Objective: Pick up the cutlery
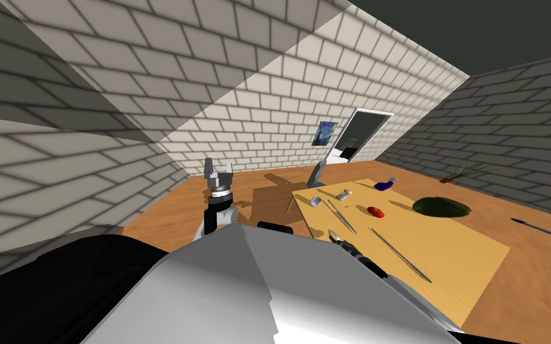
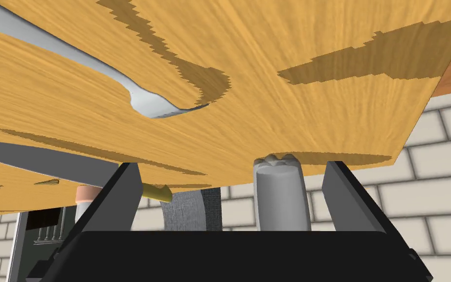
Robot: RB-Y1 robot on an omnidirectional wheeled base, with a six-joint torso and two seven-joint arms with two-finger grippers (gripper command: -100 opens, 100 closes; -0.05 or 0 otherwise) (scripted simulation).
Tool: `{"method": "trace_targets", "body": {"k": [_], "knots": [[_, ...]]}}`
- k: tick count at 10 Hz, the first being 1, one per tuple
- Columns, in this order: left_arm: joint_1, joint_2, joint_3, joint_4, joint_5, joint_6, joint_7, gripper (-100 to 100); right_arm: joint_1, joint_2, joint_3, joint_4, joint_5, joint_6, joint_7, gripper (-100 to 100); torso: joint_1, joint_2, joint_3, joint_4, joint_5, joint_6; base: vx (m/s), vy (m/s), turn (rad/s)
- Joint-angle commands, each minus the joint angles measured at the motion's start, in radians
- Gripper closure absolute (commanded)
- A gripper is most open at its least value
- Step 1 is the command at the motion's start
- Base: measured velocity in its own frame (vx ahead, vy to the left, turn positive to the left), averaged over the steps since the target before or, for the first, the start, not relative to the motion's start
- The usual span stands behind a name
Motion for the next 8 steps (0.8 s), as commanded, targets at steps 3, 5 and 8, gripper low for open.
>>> {"method": "trace_targets", "body": {"k": [3, 5, 8], "knots": [[0.000, 0.000, 0.000, 0.000, 0.000, 0.000, 0.000, 0, 0.061, -0.077, 0.091, 0.080, 0.062, 0.010, -0.004, -100, 0.001, 0.000, 0.000, 0.000, 0.000, 0.000, 0.111, -0.023, 0.251], [0.000, 0.000, 0.000, 0.000, 0.000, 0.000, 0.000, 0, 0.082, -0.102, 0.139, 0.123, 0.089, 0.008, -0.009, -100, 0.001, 0.000, 0.000, 0.000, 0.001, 0.000, 0.092, -0.025, 0.225], [0.000, 0.000, 0.000, 0.000, 0.000, 0.000, 0.000, 0, 0.115, -0.132, 0.215, 0.176, 0.126, -0.001, -0.021, -100, 0.003, 0.003, 0.001, 0.001, 0.001, 0.001, 0.074, -0.014, 0.197]]}}
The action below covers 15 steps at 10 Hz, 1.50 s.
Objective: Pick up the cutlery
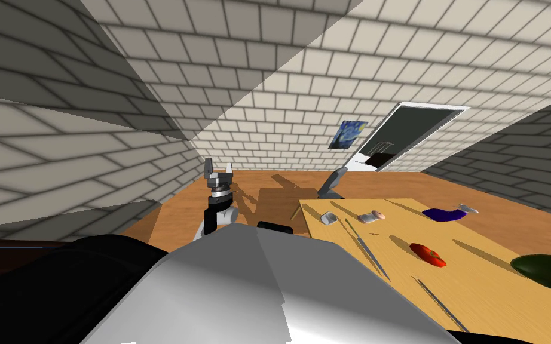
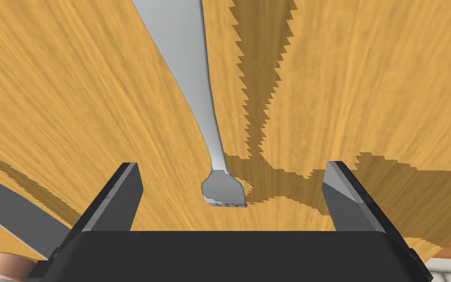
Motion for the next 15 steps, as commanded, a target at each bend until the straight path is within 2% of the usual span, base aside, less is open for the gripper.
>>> {"method": "trace_targets", "body": {"k": [1, 2, 3, 4, 5, 6, 9, 10, 11, 15], "knots": [[0.000, 0.000, 0.000, 0.000, 0.000, 0.000, 0.000, 0, -0.002, 0.007, 0.009, 0.045, 0.012, -0.023, 0.008, -100, 0.000, 0.000, 0.000, 0.000, 0.000, 0.000, 0.068, -0.018, 0.077], [0.000, 0.000, 0.000, 0.000, 0.000, 0.000, 0.000, 0, -0.002, 0.007, 0.009, 0.045, 0.012, -0.023, 0.008, -100, 0.000, 0.001, 0.000, 0.000, 0.000, 0.001, 0.023, -0.008, -0.022], [0.000, 0.000, 0.000, 0.000, 0.000, 0.000, 0.000, 0, 0.010, -0.004, 0.040, 0.061, 0.024, -0.028, 0.001, -100, 0.001, 0.003, 0.002, 0.001, 0.000, 0.001, 0.037, -0.007, 0.120], [0.000, 0.000, 0.000, 0.000, 0.000, 0.000, 0.000, 0, -0.001, 0.003, 0.028, 0.059, 0.019, -0.025, 0.004, -100, 0.001, 0.003, 0.002, 0.001, 0.000, 0.000, 0.023, -0.008, 0.034], [0.000, 0.000, 0.000, 0.000, 0.000, 0.000, 0.000, 0, -0.001, 0.003, 0.030, 0.062, 0.020, -0.028, 0.004, 0, 0.001, 0.004, 0.002, 0.001, 0.000, 0.001, 0.000, 0.000, 0.000], [0.000, 0.000, 0.000, 0.000, 0.000, 0.000, 0.000, 0, -0.015, 0.031, 0.035, 0.083, 0.021, -0.021, 0.013, -100, 0.001, 0.005, 0.003, 0.001, 0.000, 0.001, -0.005, -0.022, 0.060], [0.000, 0.000, 0.000, 0.000, 0.000, 0.000, 0.000, 0, -0.048, 0.097, 0.047, 0.133, 0.023, -0.006, 0.035, -100, -0.003, 0.006, 0.004, 0.001, -0.001, 0.000, -0.014, -0.058, 0.081], [0.000, 0.000, 0.000, 0.000, 0.000, 0.000, 0.000, 0, -0.040, 0.089, 0.038, 0.129, 0.023, -0.017, 0.036, -100, -0.005, 0.007, 0.004, 0.002, -0.004, 0.000, -0.006, -0.021, 0.012], [0.000, 0.000, 0.000, 0.000, 0.000, 0.000, 0.000, 0, -0.041, 0.092, 0.038, 0.131, 0.023, -0.018, 0.038, 100, -0.007, 0.006, 0.004, 0.002, -0.005, 0.001, 0.000, 0.000, 0.000], [0.000, 0.000, 0.000, 0.000, 0.000, 0.000, 0.000, 0, -0.041, 0.091, 0.039, 0.130, 0.024, -0.020, 0.039, 100, -0.007, 0.006, 0.004, 0.002, -0.005, 0.001, 0.000, 0.000, 0.000]]}}
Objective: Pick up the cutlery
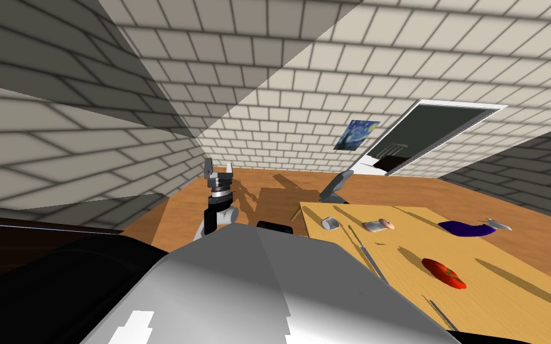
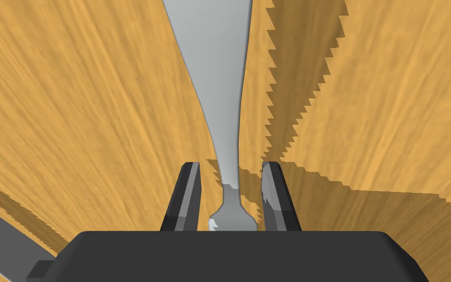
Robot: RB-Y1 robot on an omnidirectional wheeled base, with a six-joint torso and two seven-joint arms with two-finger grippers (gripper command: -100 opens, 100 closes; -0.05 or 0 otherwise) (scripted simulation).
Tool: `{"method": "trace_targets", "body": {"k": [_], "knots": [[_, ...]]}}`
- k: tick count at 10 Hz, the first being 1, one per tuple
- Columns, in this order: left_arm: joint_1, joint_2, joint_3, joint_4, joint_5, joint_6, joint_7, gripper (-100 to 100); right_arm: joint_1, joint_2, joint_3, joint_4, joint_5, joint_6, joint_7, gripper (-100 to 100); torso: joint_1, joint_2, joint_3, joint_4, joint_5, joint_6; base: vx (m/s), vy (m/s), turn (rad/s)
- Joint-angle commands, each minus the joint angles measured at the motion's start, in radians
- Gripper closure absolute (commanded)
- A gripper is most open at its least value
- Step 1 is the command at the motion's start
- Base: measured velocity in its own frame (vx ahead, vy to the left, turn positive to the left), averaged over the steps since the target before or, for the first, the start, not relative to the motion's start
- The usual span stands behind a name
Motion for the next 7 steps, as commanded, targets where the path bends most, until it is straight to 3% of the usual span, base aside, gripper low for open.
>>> {"method": "trace_targets", "body": {"k": [1, 2, 5, 6, 7], "knots": [[0.000, 0.000, 0.000, 0.000, 0.000, 0.000, 0.000, 0, 0.000, 0.000, 0.000, 0.000, 0.000, 0.000, 0.000, 0, 0.000, 0.000, 0.000, 0.000, 0.000, 0.000, 0.000, 0.000, 0.000], [0.000, 0.000, 0.000, 0.000, 0.000, 0.000, 0.000, 0, 0.012, -0.032, 0.002, -0.026, -0.002, 0.005, -0.017, 100, 0.000, 0.000, 0.000, 0.000, 0.000, 0.000, 0.011, 0.032, -0.095], [0.000, 0.000, 0.000, 0.000, 0.000, 0.000, 0.000, 0, 0.039, -0.088, -0.009, -0.069, -0.004, -0.008, -0.035, 100, 0.005, 0.000, 0.000, 0.000, 0.001, 0.000, 0.010, 0.055, -0.074], [0.000, 0.000, 0.000, 0.000, 0.000, 0.000, 0.000, 0, 0.031, -0.080, -0.001, -0.062, -0.004, -0.003, -0.034, 100, 0.005, -0.001, 0.000, 0.000, 0.002, 0.001, 0.005, 0.022, -0.017], [0.000, 0.000, 0.000, 0.000, 0.000, 0.000, 0.000, 0, 0.032, -0.082, -0.001, -0.065, -0.004, -0.002, -0.037, 0, 0.003, 0.000, 0.000, 0.000, 0.001, 0.000, 0.001, 0.005, 0.002]]}}
